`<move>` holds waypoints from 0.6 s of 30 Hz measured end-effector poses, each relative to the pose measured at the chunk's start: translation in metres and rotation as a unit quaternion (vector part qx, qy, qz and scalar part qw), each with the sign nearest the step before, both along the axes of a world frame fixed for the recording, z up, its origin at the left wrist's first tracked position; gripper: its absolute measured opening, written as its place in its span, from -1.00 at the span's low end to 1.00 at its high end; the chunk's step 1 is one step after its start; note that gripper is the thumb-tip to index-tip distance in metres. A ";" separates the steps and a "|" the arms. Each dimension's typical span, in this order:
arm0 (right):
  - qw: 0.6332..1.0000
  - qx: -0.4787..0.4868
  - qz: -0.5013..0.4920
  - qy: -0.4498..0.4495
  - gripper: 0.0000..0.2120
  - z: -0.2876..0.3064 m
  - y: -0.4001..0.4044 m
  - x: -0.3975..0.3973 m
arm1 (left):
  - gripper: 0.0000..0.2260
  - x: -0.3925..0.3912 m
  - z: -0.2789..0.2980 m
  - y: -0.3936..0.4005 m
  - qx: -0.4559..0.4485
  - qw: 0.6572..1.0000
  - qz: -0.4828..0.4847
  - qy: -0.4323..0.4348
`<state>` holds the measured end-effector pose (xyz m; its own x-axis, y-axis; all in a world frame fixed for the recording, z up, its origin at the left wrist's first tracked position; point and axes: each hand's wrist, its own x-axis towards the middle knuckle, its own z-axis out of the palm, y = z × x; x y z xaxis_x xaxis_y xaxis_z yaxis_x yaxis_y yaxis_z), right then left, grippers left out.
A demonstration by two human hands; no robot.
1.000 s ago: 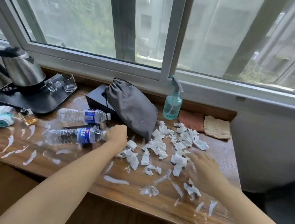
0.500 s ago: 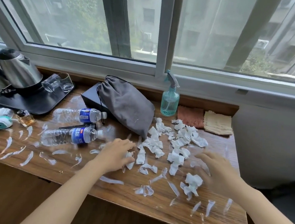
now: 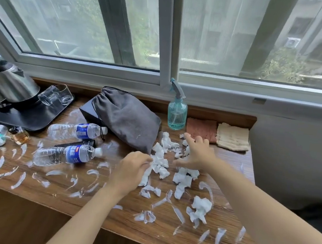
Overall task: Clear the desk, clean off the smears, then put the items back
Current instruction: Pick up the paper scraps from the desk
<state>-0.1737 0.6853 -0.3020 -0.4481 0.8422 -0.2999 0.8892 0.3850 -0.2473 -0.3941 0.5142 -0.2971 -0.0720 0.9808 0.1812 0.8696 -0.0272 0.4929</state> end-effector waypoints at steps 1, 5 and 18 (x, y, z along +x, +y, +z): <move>1.000 0.009 0.003 0.007 0.11 -0.003 -0.001 -0.001 | -0.80 0.006 0.002 0.007 -0.012 0.999 -0.029 0.007; 0.996 0.034 -0.002 0.085 -0.47 -0.022 0.002 0.001 | -0.56 0.020 0.004 0.043 -0.116 0.976 -0.115 0.144; 0.986 0.024 0.033 0.161 -0.99 -0.018 0.017 0.000 | -0.85 0.037 -0.008 0.159 -0.161 0.934 -0.103 0.301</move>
